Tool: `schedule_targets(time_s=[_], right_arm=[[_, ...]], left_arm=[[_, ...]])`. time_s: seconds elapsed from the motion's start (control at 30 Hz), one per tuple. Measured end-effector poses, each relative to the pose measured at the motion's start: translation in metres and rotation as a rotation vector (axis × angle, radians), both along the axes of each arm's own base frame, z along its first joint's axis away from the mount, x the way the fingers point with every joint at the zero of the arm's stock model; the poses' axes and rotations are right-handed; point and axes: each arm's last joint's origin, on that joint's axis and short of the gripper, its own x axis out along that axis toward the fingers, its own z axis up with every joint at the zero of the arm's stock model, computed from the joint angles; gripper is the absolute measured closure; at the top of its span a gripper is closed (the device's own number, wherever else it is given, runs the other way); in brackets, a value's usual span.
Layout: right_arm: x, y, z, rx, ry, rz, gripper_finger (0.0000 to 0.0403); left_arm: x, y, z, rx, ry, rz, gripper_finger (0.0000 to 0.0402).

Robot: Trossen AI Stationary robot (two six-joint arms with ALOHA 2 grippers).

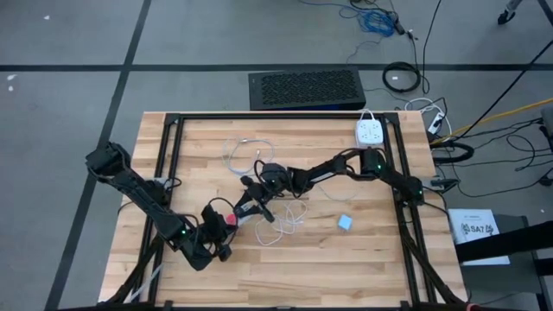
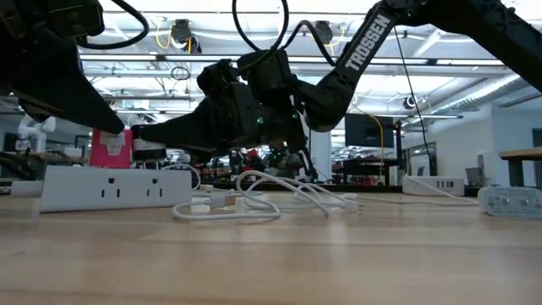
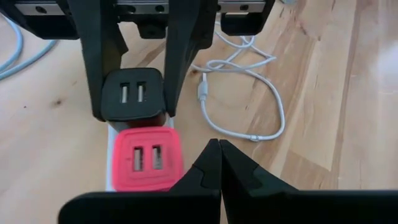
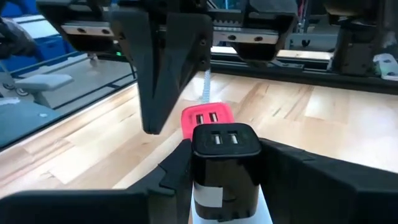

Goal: Insert USB
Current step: Insert the black charger adapter into the bottom white outlet extension

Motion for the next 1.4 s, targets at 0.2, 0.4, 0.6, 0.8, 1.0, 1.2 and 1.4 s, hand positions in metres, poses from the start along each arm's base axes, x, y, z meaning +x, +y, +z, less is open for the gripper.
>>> schedule_targets(time_s=[0.2,0.4,0.6,0.8,1.0,1.2,1.4], right_arm=[[0.0,-0.001,-0.003,0.002,0.029,-0.033,0.0253],[-0.002,-0.002,-0.009,0.012,0.074,-0.059,0.0245],[-0.001,-0.002,-0.009,0.03,0.077,-0.063,0.025],[-0.004,-0.002,0.006,0.045,0.104,-0.064,0.0217],[-0.006,-0.002,0.028,0.016,0.098,-0.057,0.0195],[-0.012,-0.002,0.058,-0.002,0.092,-0.05,0.0187],[-0.013,0.0,0.08,-0.063,0.022,-0.104,0.0226]], left_arm=[[0.0,0.0,0.0,-0.001,-0.001,0.0,0.0402],[0.001,-0.001,0.001,-0.008,-0.007,0.0,0.0402],[0.001,-0.001,0.001,-0.009,-0.009,0.0,0.0402],[0.002,-0.002,0.002,-0.006,-0.017,-0.013,0.0402],[0.003,-0.002,0.003,-0.007,-0.025,-0.019,0.0402],[0.004,-0.006,0.006,0.011,-0.06,-0.046,0.0402],[-0.002,-0.007,0.019,0.039,-0.13,-0.043,0.0402]])
